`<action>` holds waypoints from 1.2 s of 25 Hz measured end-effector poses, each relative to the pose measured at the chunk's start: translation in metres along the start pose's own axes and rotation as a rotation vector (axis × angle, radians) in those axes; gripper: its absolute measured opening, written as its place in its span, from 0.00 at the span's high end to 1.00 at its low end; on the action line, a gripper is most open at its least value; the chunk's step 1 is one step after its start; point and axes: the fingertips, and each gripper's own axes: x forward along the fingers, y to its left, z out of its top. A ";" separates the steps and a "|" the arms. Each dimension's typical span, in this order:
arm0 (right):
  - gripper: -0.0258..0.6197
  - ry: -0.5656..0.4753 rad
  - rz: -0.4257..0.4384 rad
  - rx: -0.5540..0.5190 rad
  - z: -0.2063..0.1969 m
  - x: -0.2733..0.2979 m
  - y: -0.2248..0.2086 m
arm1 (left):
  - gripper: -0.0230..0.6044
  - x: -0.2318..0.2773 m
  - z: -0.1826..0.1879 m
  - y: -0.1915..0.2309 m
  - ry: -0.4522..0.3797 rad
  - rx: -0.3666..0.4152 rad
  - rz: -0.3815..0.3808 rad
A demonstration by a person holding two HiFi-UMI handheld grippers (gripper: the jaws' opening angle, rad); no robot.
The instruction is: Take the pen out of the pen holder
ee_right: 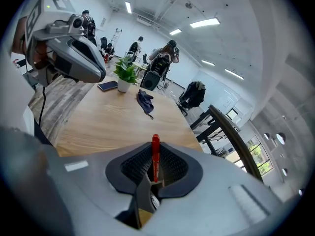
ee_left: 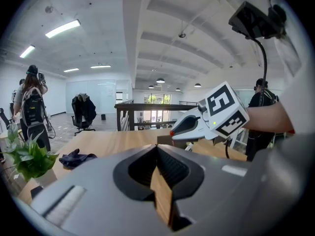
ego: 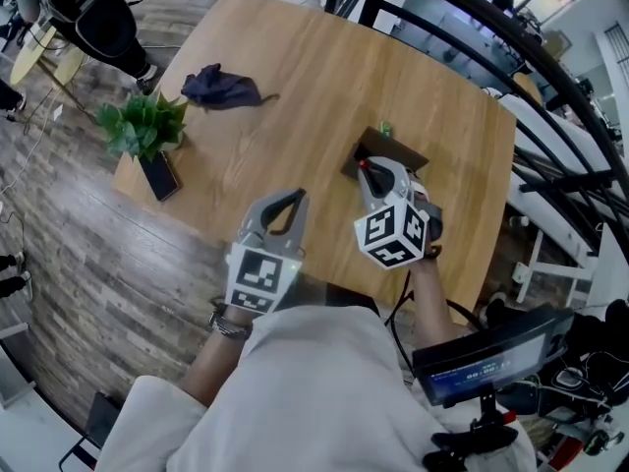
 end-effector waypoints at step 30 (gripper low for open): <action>0.89 -0.062 -0.313 0.276 -0.021 -0.122 -0.015 | 0.96 0.003 0.051 -0.064 -0.143 0.160 -0.229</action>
